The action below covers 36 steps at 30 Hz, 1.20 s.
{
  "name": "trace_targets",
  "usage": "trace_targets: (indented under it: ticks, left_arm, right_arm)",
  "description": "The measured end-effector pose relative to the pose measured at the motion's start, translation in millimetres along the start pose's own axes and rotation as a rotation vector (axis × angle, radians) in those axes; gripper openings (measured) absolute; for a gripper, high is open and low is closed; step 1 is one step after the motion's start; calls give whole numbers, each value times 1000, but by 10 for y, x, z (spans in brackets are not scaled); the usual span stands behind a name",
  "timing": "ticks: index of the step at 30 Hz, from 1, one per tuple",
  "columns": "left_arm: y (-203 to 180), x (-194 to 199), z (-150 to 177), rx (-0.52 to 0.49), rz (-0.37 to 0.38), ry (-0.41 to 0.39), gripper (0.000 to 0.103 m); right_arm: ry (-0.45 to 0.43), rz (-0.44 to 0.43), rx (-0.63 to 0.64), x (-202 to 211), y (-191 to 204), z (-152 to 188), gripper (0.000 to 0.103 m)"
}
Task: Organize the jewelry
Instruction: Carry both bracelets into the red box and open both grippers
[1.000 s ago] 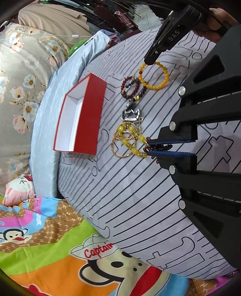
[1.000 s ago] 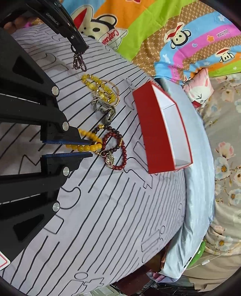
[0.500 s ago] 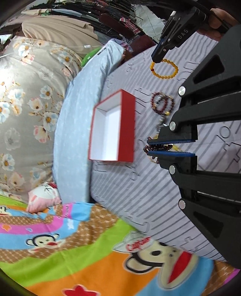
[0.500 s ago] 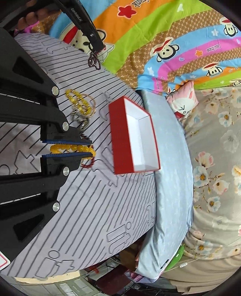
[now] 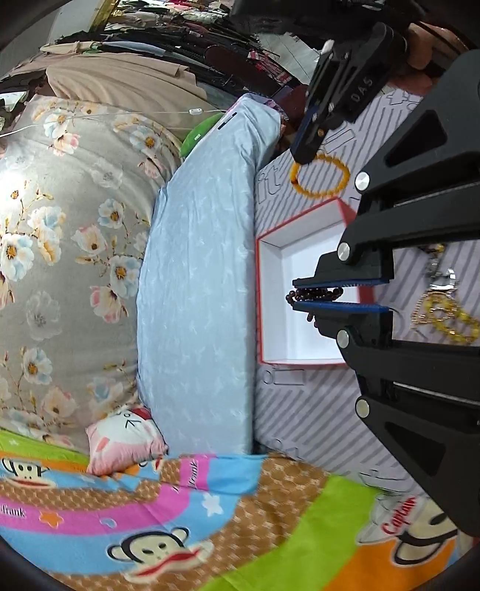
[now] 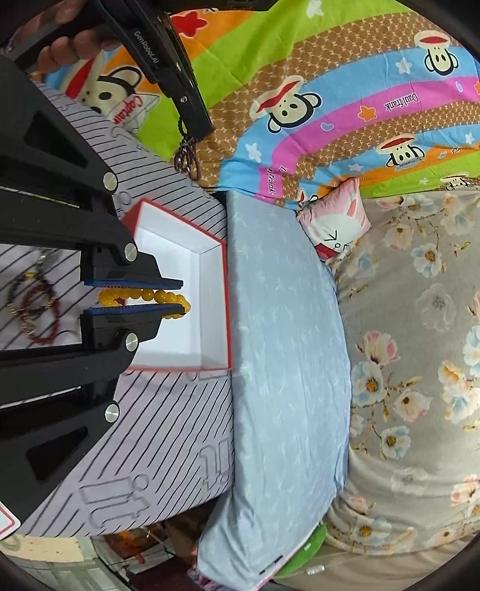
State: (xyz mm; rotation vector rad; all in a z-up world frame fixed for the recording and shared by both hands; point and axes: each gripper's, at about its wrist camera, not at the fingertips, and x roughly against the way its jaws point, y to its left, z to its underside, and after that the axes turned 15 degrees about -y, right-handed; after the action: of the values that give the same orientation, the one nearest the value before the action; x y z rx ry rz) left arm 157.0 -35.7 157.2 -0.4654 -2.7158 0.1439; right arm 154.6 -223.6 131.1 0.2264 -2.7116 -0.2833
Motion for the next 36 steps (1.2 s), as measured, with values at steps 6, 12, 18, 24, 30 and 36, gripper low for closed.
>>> trace_targets:
  ticks: [6, 12, 18, 24, 30, 36]
  left_arm:
    - [-45, -792, -91, -48, 1, 24, 6]
    - [50, -1483, 105, -52, -4, 113, 6]
    - [182, -1935, 301, -54, -23, 182, 6]
    - [288, -2129, 404, -39, -39, 221, 7]
    - [331, -2049, 376, -52, -83, 181, 50]
    - [426, -1608, 370, -32, -136, 143, 51]
  right_arm:
    - [48, -23, -14, -743, -78, -68, 7]
    - [124, -18, -4, -1342, -228, -5, 7]
    - [202, 26, 20, -1761, -356, 144, 7]
    - [229, 64, 50, -1897, -410, 225, 9]
    - [152, 128, 48, -1658, -469, 129, 38]
    - [103, 127, 22, -1050, -433, 160, 39]
